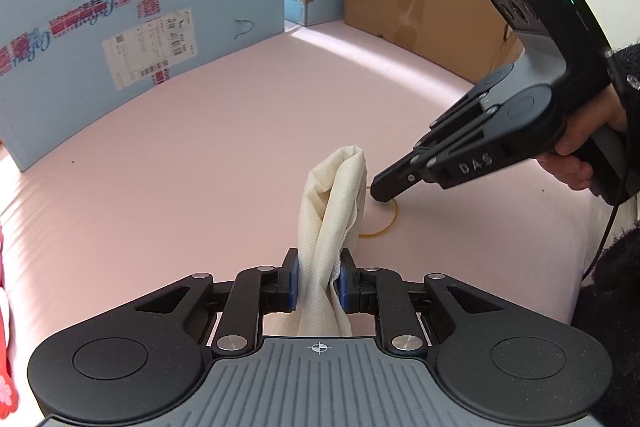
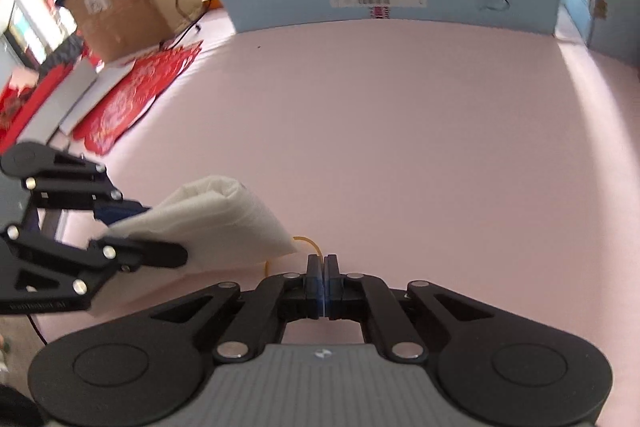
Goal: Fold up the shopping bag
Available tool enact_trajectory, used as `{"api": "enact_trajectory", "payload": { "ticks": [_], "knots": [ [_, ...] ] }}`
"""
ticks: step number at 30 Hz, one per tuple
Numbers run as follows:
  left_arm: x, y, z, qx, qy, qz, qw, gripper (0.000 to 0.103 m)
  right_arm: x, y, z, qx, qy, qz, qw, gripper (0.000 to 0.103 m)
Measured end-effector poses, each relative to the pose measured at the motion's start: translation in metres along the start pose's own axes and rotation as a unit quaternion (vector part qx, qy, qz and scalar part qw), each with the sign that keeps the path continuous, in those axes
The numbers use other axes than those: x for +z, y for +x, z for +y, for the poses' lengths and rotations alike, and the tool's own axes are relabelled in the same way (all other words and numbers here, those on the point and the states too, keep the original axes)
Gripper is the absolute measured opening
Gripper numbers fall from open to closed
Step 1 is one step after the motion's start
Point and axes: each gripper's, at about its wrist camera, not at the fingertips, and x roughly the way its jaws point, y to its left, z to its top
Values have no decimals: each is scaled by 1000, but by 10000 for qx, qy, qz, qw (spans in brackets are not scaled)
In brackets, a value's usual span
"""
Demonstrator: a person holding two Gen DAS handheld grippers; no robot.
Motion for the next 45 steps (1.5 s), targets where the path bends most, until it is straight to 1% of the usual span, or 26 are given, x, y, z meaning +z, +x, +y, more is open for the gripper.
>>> {"api": "enact_trajectory", "payload": {
  "ticks": [3, 6, 8, 10, 11, 16, 17, 19, 21, 23, 26, 28, 29, 32, 33, 35, 36, 37, 38, 39, 40, 41, 42, 43, 44, 45],
  "knots": [
    [4, 11, -12, 16, 402, 175, 9990, 17, -2, -2, -17, 188, 680, -196, 9973, 0],
    [7, 18, -19, 60, 670, 312, 9972, 17, -6, -2, -35, 562, 1432, -341, 9875, 0],
    [8, 21, -21, 59, 788, 376, 9962, 17, -11, -1, -49, 884, 1974, -418, 9754, 0],
    [6, 23, -24, 64, 898, 425, 9950, 17, -16, 2, -63, 1257, 2507, -481, 9587, 0],
    [6, 24, -25, 77, 963, 451, 9943, 17, -17, 4, -67, 1361, 2651, -493, 9533, 0],
    [4, 30, -36, 164, 1446, 576, 9877, 18, -25, 18, -87, 1976, 3460, -421, 9162, 1],
    [4, 30, -35, 148, 1446, 582, 9877, 18, -25, 19, -88, 1971, 3481, -406, 9156, 5],
    [5, 30, -34, 107, 1414, 589, 9881, 18, -24, 22, -88, 1958, 3489, -382, 9157, 7],
    [5, 31, -31, 72, 1362, 584, 9889, 18, -24, 24, -89, 2020, 3529, -384, 9128, 8],
    [5, 32, -28, 28, 1284, 574, 9901, 18, -25, 25, -90, 2021, 3563, -382, 9115, 12],
    [6, 32, -24, -28, 1155, 547, 9918, 18, -27, 27, -94, 2035, 3705, -356, 9056, 21],
    [5, 33, -22, -52, 1109, 537, 9924, 18, -32, 28, -98, 2144, 3845, -350, 8972, 27],
    [5, 34, -22, -59, 1112, 539, 9923, 18, -34, 29, -99, 2196, 3910, -347, 8931, 28],
    [3, 35, -21, -81, 1099, 561, 9923, 18, -36, 32, -100, 2259, 3956, -345, 8895, 27],
    [3, 35, -20, -89, 1088, 571, 9924, 18, -35, 32, -99, 2225, 3914, -336, 8923, 27],
    [2, 35, -20, -96, 1089, 619, 9921, 18, -30, 29, -94, 2025, 3693, -279, 9066, 23],
    [1, 35, -19, -99, 1091, 645, 9919, 18, -26, 24, -90, 1842, 3438, -238, 9205, 23],
    [1, 34, -19, -100, 1111, 662, 9916, 18, -21, 19, -83, 1628, 3087, -214, 9369, 23],
    [-1, 33, -22, -105, 1224, 714, 9898, 18, -16, 13, -75, 1377, 2681, -190, 9533, 24],
    [-1, 33, -24, -98, 1345, 765, 9879, 18, -12, 11, -67, 1200, 2360, -150, 9642, 24],
    [0, 33, -26, -88, 1464, 815, 9858, 18, -6, 10, -55, 968, 1900, -73, 9770, 24],
    [1, 34, -28, -82, 1603, 881, 9831, 18, 0, 9, -43, 732, 1443, 1, 9868, 24],
    [2, 34, -30, -71, 1712, 926, 9808, 18, 5, 10, -29, 483, 1002, 65, 9938, 25],
    [2, 34, -31, -60, 1815, 967, 9786, 18, 9, 13, -15, 204, 555, 122, 9982, 25],
    [2, 34, -33, -49, 1917, 1007, 9763, 18, 12, 16, -1, -61, 131, 180, 9997, 24],
    [2, 34, -34, -46, 1955, 1022, 9754, 18, 13, 20, 9, -293, -228, 241, 9990, 20]
  ]
}}
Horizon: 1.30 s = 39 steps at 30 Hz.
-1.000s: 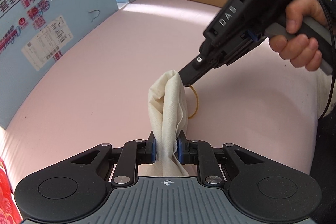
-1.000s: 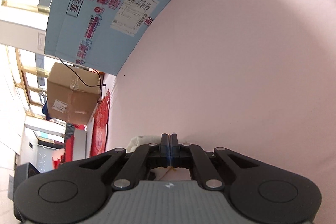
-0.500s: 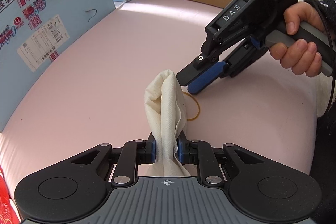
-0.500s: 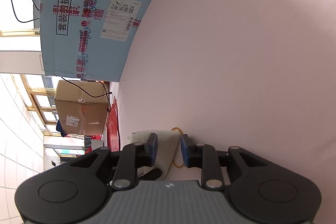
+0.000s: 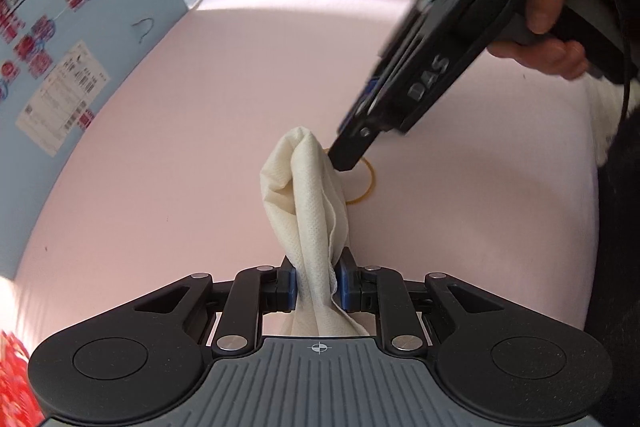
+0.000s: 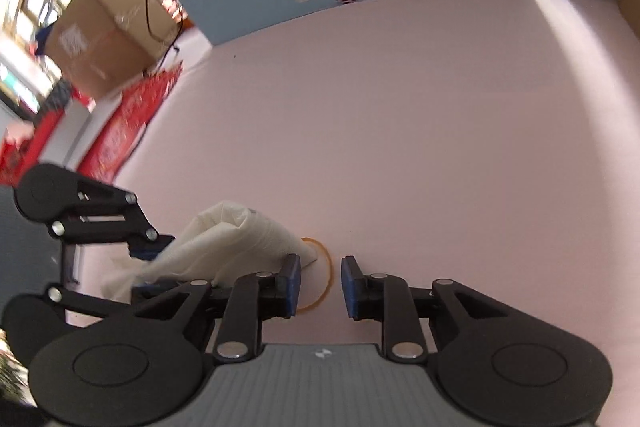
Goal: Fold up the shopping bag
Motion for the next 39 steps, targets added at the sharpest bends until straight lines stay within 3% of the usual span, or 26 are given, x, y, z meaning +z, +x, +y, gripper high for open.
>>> {"api": "enact_trajectory", "payload": {
  "ticks": [4, 6, 8, 11, 13, 15, 19, 24, 27, 36, 39],
  "knots": [
    [-1, -1, -3, 56, 55, -16, 10000, 18, -3, 7, 37, -764, -1158, 148, 9902, 18],
    [-2, -1, -4, 81, 48, -43, 9999, 18, -6, 5, 37, -748, -1196, 77, 9900, 15],
    [-3, -2, -6, 113, 59, -61, 9999, 18, -8, -1, 26, -543, -934, -45, 9941, 0],
    [-3, -2, -10, 165, 178, -59, 9997, 18, -9, -10, -17, 603, 430, -131, 9972, 0],
    [-2, -2, -11, 167, 233, -49, 9996, 18, -15, -11, -43, 1302, 1324, -209, 9824, 0],
    [-2, -2, -14, 197, 351, -24, 9992, 18, -19, -8, -58, 1686, 1937, -306, 9660, 0],
    [6, 7, -16, 272, 640, 34, 9976, 18, -36, 4, -90, 2817, 3213, -553, 9024, 0],
    [8, 8, -22, 317, 1016, 120, 9942, 17, -40, 16, -97, 3343, 3566, -551, 8707, 1],
    [9, 9, -26, 316, 1255, 168, 9914, 16, -31, 17, -93, 3632, 3398, -503, 8661, 2],
    [9, 9, -18, 185, 1300, 173, 9912, 15, 2, 7, -59, 3765, 2171, -107, 9005, 6],
    [9, 8, -13, 134, 1245, 132, 9920, 15, 3, 1, -50, 3840, 1849, -11, 9046, 7]
  ]
}}
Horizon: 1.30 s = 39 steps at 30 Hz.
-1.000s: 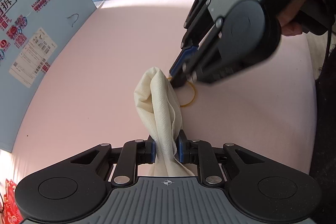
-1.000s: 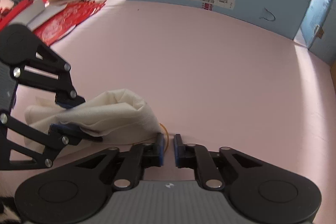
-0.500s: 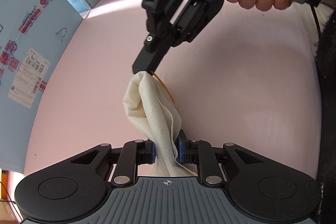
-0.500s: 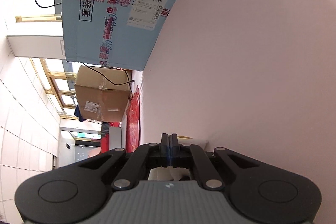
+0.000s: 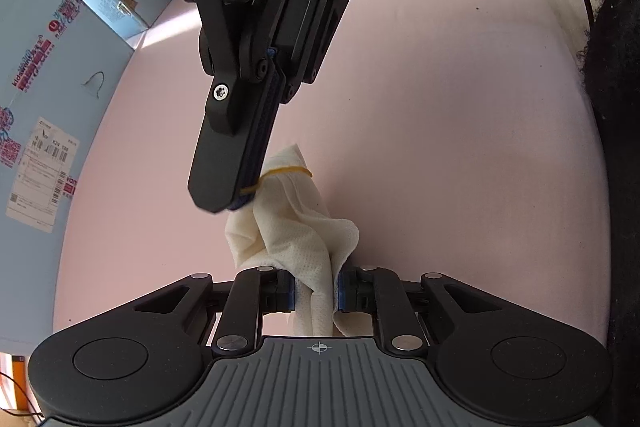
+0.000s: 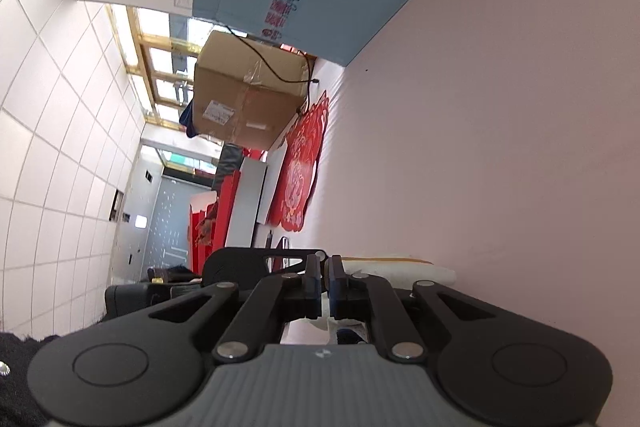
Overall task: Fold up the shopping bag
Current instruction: 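Wrap the rubber band around the bag held by the left gripper, then pull the yellow band over the bag tip with the right gripper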
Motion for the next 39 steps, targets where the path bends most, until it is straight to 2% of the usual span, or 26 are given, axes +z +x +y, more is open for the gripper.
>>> {"api": "enact_trajectory", "payload": {
  "ticks": [3, 5, 7, 11, 14, 16, 18, 20, 21, 24, 25, 29, 32, 34, 36, 37, 39],
  "knots": [
    [-2, -1, 5, -38, -133, -53, 9999, 15, -1, 3, 10, -142, -223, 178, 9995, 11],
    [-3, -3, 7, -28, -210, -111, 9997, 15, -3, 5, 19, -456, -494, 268, 9974, 11],
    [-5, -4, 9, -4, -275, -162, 9995, 16, -4, 6, 30, -949, -831, 277, 9916, 4],
    [-9, -9, 24, -52, -999, -381, 9943, 25, -9, 6, 47, -1592, -1386, 277, 9771, 4],
    [-16, -17, 38, -216, -1638, -699, 9838, 40, -13, 0, 43, -1802, -1362, 285, 9737, 4],
    [-16, -16, 46, -238, -1980, -832, 9764, 56, -15, -5, 37, -1815, -1231, 267, 9753, 3],
    [-12, -17, 49, -209, -2149, -915, 9721, 60, -17, -9, 32, -1753, -1119, 242, 9778, 3],
    [-8, -19, 52, -255, -2124, -1001, 9717, 61, -17, -8, 30, -1746, -1129, 244, 9778, 3],
    [-8, -21, 51, -284, -2084, -1062, 9718, 60, -17, -9, 29, -1735, -1112, 231, 9783, 3],
    [-6, -22, 52, -206, -1945, -1173, 9737, 26, -18, -15, 24, -1675, -991, 136, 9808, 4],
    [-6, -18, 54, -199, -1912, -1172, 9743, 23, -18, -16, 23, -1648, -942, 101, 9818, 4],
    [-3, -18, 40, -247, -1701, -1152, 9783, 14, -12, -10, 19, -1427, -807, 107, 9864, 6],
    [-5, -19, 28, -331, -1719, -1194, 9773, 14, -12, -6, 16, -1147, -774, 259, 9900, 5],
    [-7, -18, 22, -339, -1749, -1233, 9762, 14, -13, 2, 19, -742, -790, 465, 9930, 4],
    [-12, -16, 20, -373, -1900, -1338, 9719, 14, -14, 19, 33, -495, -1003, 739, 9910, 6],
    [-17, -16, 20, -387, -1989, -1444, 9685, 14, -15, 23, 36, -498, -1096, 860, 9890, 6],
    [-19, -16, 20, -366, -2039, -1484, 9670, 14, -16, 25, 33, -577, -1060, 1004, 9876, 7]
  ]
}}
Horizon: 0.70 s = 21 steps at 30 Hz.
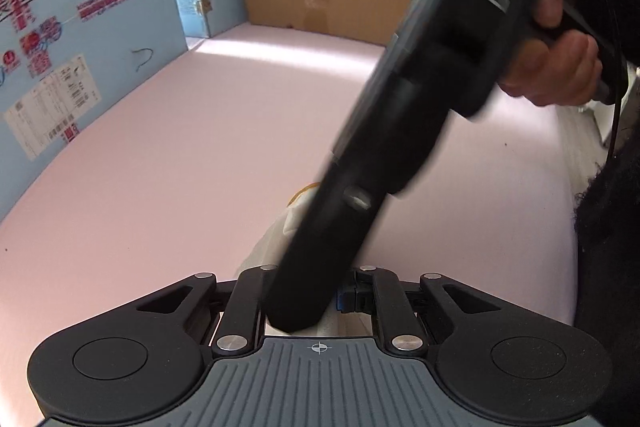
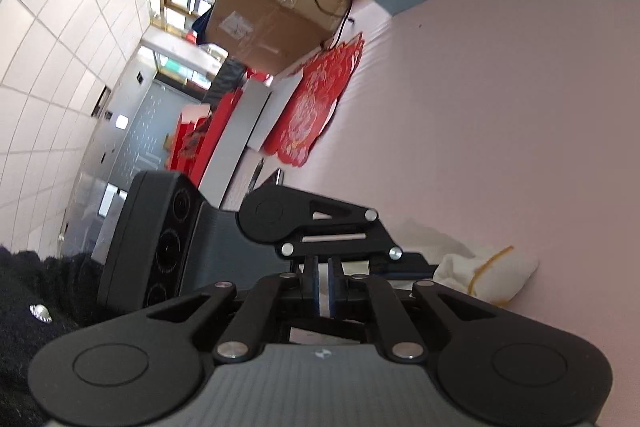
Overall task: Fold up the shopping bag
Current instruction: 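Pull the yellow band over the bag tip with the right gripper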
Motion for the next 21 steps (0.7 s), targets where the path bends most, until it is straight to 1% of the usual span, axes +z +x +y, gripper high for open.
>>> {"api": "enact_trajectory", "payload": {
  "ticks": [1, 2, 4, 5, 6, 8, 9, 10, 13, 15, 17, 18, 19, 21],
  "knots": [
    [1, 0, -1, 27, 28, 8, 10000, 14, -1, 0, -1, -19, 24, 47, 10000, 7],
    [1, 0, -3, 52, 50, 12, 10000, 14, -3, -4, -2, -28, 75, -23, 10000, 8],
    [-1, -2, -4, 73, 8, -2, 10000, 14, -10, -23, -2, -159, 152, -334, 9992, 11],
    [-1, -2, -4, 72, -22, -16, 10000, 14, -12, -29, -1, -277, 148, -435, 9986, 16],
    [-1, -2, -4, 69, -40, -24, 10000, 14, -16, -40, 1, -551, 111, -580, 9967, 20],
    [-2, -4, -7, 97, 14, -18, 10000, 14, -21, -50, 3, -916, 57, -723, 9931, 20],
    [-1, -4, -9, 134, 107, -6, 9999, 14, -23, -53, 3, -1110, 31, -768, 9908, 20],
    [0, -3, -11, 178, 218, 8, 9996, 14, -24, -51, 3, -1195, 40, -772, 9898, 20],
    [3, 2, -24, 427, 815, 85, 9957, 14, -25, -46, -4, -1428, 139, -788, 9865, 20],
    [2, 5, -33, 582, 1077, 117, 9924, 15, -25, -47, -9, -1411, 289, -813, 9862, 18],
    [2, 5, -44, 730, 1407, 181, 9872, 14, -24, -48, -15, -1437, 421, -792, 9856, 19],
    [2, 6, -48, 780, 1528, 215, 9849, 14, -23, -48, -18, -1495, 502, -772, 9845, 21],
    [2, 6, -51, 825, 1639, 249, 9827, 14, -22, -49, -24, -1591, 616, -755, 9824, 21],
    [3, 8, -54, 859, 1781, 315, 9798, 14, -22, -52, -31, -1424, 820, -851, 9827, 21]
  ]
}}
